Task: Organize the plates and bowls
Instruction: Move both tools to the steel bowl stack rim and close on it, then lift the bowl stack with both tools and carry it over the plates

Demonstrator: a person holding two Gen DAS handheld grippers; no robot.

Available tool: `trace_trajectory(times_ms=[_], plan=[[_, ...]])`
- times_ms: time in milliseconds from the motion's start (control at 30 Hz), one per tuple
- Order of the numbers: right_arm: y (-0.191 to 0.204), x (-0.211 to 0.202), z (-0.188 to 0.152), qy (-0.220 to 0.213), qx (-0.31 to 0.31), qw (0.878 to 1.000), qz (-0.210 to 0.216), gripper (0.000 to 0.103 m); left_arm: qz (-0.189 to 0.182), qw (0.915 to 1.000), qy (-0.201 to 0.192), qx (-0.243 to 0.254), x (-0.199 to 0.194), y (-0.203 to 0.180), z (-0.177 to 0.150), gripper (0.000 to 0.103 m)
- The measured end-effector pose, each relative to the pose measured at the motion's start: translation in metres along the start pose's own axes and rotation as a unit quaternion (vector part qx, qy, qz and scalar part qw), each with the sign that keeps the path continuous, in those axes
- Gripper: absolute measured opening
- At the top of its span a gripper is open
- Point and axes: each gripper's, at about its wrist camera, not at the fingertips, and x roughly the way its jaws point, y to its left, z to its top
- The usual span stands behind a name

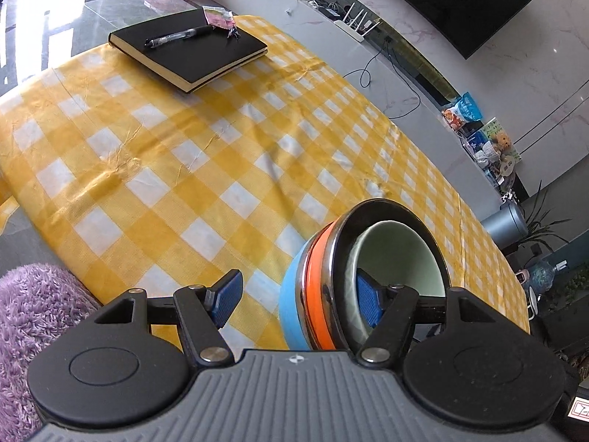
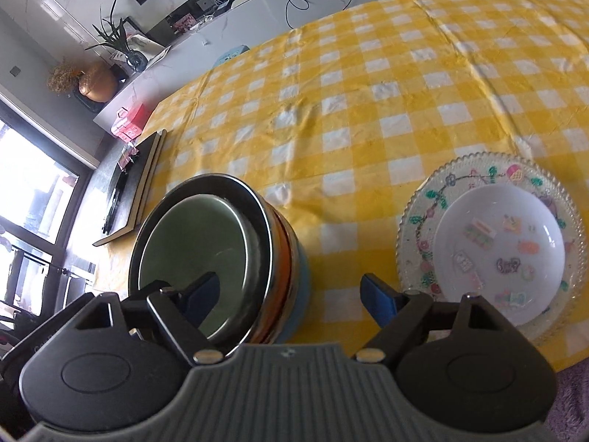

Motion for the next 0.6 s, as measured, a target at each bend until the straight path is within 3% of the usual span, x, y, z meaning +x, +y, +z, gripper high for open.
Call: trace_trajectory(times_ms=[600], plan=[[-0.016,0.039,0.007,0.039,0.048,0.996,0.06,0.07,-0.034,0.9985,0.035,-0.026,0.029,0.008,0.001,0.07]])
